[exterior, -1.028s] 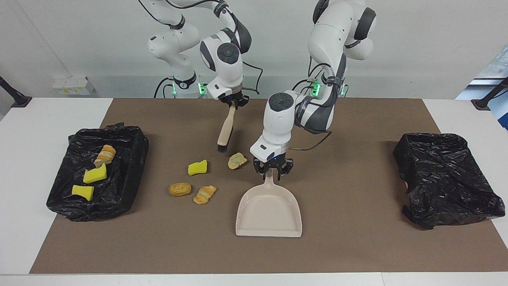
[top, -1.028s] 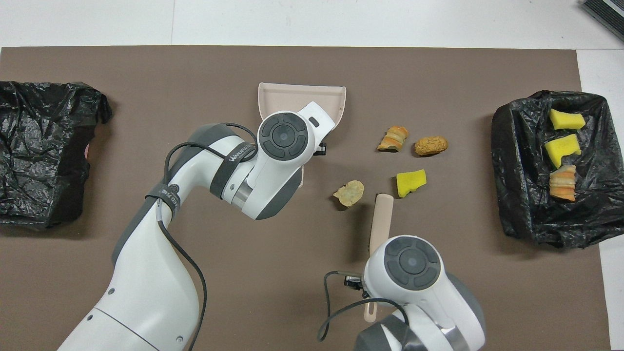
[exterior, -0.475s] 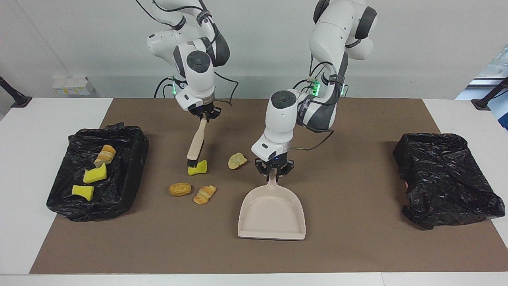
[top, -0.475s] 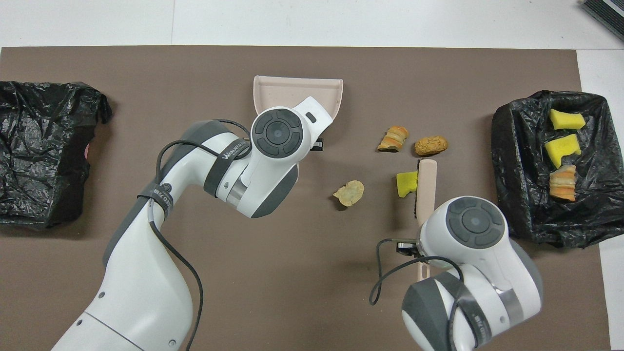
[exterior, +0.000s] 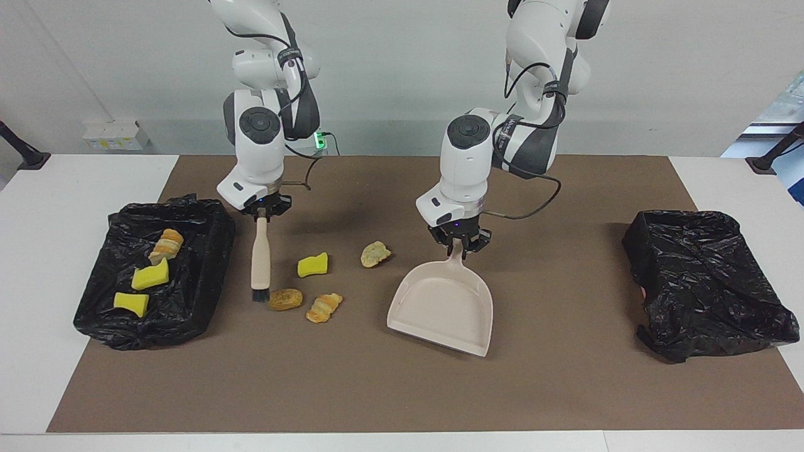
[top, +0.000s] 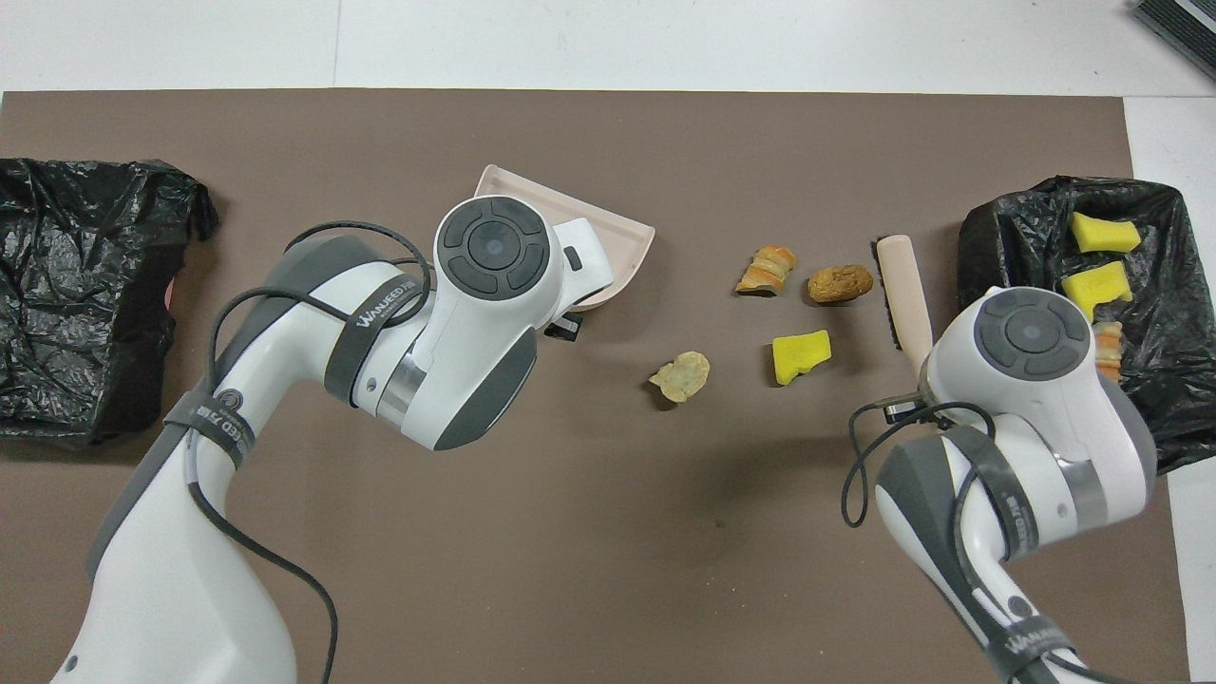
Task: Sweep and dump trash in bin
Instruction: 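Lift the brush with the right gripper toward the remaining debris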
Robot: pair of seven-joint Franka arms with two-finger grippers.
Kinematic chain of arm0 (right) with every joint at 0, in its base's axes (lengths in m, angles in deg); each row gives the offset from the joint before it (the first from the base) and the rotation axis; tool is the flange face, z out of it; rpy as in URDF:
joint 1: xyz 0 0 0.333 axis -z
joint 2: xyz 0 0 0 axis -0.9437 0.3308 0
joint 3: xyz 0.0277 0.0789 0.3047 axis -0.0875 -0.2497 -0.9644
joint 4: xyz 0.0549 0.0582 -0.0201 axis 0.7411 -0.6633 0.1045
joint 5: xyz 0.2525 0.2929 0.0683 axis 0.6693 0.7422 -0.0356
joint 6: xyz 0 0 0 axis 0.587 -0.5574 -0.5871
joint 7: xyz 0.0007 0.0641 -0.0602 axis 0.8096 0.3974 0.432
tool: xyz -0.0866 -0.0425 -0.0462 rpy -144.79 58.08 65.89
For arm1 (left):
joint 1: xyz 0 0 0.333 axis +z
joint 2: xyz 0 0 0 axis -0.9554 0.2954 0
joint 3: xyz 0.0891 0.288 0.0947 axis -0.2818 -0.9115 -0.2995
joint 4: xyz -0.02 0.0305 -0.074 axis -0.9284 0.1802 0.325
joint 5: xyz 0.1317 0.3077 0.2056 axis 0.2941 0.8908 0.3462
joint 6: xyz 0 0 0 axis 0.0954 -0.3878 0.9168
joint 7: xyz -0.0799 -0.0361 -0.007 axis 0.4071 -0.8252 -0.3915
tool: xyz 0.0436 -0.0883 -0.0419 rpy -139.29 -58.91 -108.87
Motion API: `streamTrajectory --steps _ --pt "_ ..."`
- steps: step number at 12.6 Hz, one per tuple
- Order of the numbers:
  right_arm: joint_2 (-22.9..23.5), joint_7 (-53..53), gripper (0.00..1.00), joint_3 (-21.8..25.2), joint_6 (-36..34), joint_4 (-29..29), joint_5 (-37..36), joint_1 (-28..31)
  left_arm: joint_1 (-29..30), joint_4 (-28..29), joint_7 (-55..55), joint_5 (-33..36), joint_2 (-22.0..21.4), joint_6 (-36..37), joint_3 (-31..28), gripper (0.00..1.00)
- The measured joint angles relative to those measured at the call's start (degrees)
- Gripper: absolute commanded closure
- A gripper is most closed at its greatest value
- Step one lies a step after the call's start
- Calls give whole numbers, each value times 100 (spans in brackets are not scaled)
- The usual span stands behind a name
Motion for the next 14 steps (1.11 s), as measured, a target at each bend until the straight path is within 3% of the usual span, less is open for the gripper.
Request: streamTrajectory --steps 4,8,14 --pt "639 139 100 -23 326 225 -226 83 25 316 1182 0 -72 -1 -11 100" --pt "678 145 100 -100 302 265 -163 -115 24 772 1777 1 -335 -68 8 100" --pt "811 -263 100 -110 299 264 530 -628 104 1243 3072 9 -592 -173 -18 100"
